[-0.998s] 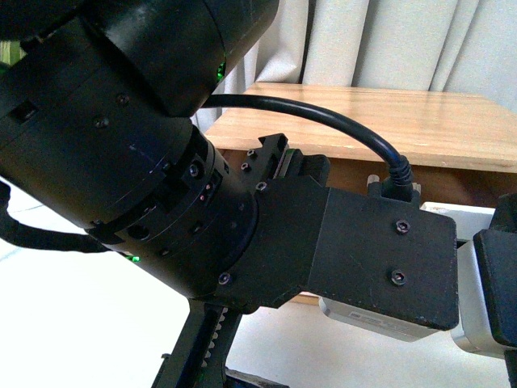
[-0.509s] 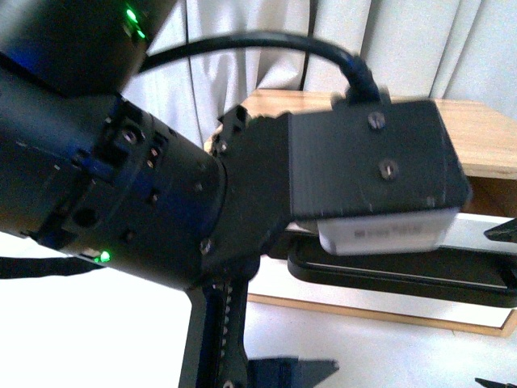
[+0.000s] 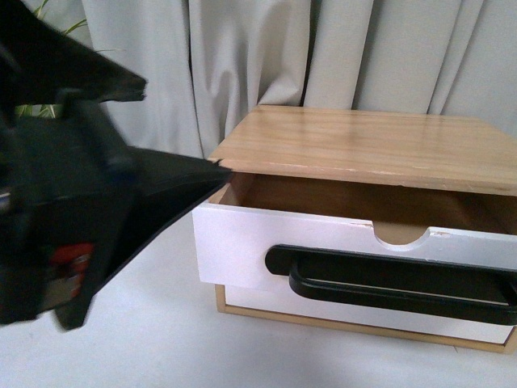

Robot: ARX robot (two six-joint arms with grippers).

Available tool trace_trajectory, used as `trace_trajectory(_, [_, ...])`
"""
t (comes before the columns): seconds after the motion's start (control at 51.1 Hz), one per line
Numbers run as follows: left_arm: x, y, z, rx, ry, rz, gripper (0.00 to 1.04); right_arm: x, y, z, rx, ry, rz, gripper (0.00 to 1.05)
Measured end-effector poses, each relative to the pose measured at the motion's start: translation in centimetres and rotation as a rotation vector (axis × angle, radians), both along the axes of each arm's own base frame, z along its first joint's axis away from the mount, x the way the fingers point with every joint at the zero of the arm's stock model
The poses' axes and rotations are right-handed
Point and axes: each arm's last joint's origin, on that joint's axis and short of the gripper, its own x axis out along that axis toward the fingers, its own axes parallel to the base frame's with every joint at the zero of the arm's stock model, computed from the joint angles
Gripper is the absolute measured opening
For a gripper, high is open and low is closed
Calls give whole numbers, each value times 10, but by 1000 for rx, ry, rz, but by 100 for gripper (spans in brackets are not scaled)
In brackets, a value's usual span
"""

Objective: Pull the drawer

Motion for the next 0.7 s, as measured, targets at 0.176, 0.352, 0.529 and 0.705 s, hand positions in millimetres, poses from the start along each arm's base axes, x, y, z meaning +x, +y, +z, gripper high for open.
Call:
trace_trajectory(0.176, [-22, 27, 3, -140, -20, 141, 98, -16, -3, -1, 119, -24, -148, 96])
trace_trajectory(0.352, [-49, 53, 9, -281, -46, 263, 98, -32, -4, -10, 180, -41, -228, 96])
trace_trajectory(0.529, [-74, 73, 3, -391, -33, 331, 98, -49, -4, -25, 236, -57, -322, 96])
trace_trajectory(0.705, [-85, 89, -6, -474, -3, 418, 98, -57, -7, -29, 304, -62, -389, 96])
